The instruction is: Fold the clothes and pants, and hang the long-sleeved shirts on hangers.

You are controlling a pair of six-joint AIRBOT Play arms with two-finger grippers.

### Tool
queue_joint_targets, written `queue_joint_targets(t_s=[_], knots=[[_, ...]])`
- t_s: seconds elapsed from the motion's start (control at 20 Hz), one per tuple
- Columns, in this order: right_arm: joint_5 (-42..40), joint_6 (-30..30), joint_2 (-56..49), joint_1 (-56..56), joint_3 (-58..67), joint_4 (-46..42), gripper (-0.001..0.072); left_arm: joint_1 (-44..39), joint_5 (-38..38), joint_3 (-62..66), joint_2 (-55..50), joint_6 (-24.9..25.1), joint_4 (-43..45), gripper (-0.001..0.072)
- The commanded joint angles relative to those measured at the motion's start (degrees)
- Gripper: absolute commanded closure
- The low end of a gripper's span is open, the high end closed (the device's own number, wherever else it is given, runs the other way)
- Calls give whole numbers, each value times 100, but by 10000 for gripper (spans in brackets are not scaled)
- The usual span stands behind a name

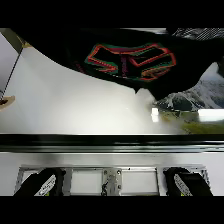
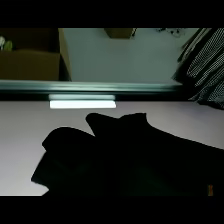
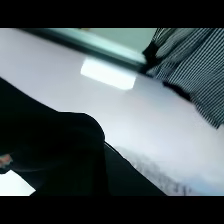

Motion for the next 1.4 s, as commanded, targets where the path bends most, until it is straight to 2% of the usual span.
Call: queue_joint_targets(t_s=[0.0, 0.25, 0.35, 0.45, 0.6, 0.7, 0.85, 1.0, 1.05, 1.1, 1.15, 1.2, 1.3, 1.35], knots=[[-595, 240, 629, -9, 243, -55, 697, -160, -225, 118, 879, -4, 20, 701], [-380, 595, 857, -7, 245, -52, 697, -186, 334, -579, 1692, -205, 33, 701], [101, 894, 778, -7, 243, -50, 698, 107, 396, -1158, 1816, -293, 28, 701], [949, 1222, 428, -7, 243, -46, 697, 461, 398, -1777, 1644, -476, 7, 701], [2199, 1392, -640, 4, 238, 2, 698, 612, 527, -2457, 767, -483, -33, 701], [2544, 1388, -1633, 11, 236, 125, 698, 417, 977, -2671, -151, -431, -20, 701], [1947, 1386, -2975, 35, 238, 96, 698, 85, 1716, -2223, -1714, -356, -20, 701], [931, 1392, -3860, 33, 243, 98, 694, -188, 1362, -892, -3342, -350, -15, 700], [682, 1392, -3995, 31, 243, 98, 682, -232, 1086, -439, -3775, -354, -17, 622], [463, 1392, -4068, 9, 243, 101, 657, -236, 839, -85, -4079, -356, -17, 289], [321, 1388, -4070, -22, 245, 96, 443, -208, 625, 186, -4282, -483, -4, 105], [216, 1390, -4028, -101, 249, 103, 192, -129, 396, 363, -4371, -616, 24, 99], [240, 1390, -3797, -330, 240, 101, 254, 146, -118, 485, -4315, -636, 37, 100], [317, 1390, -3611, -463, 201, 103, 254, 330, -404, 348, -4166, -629, 98, 99]])
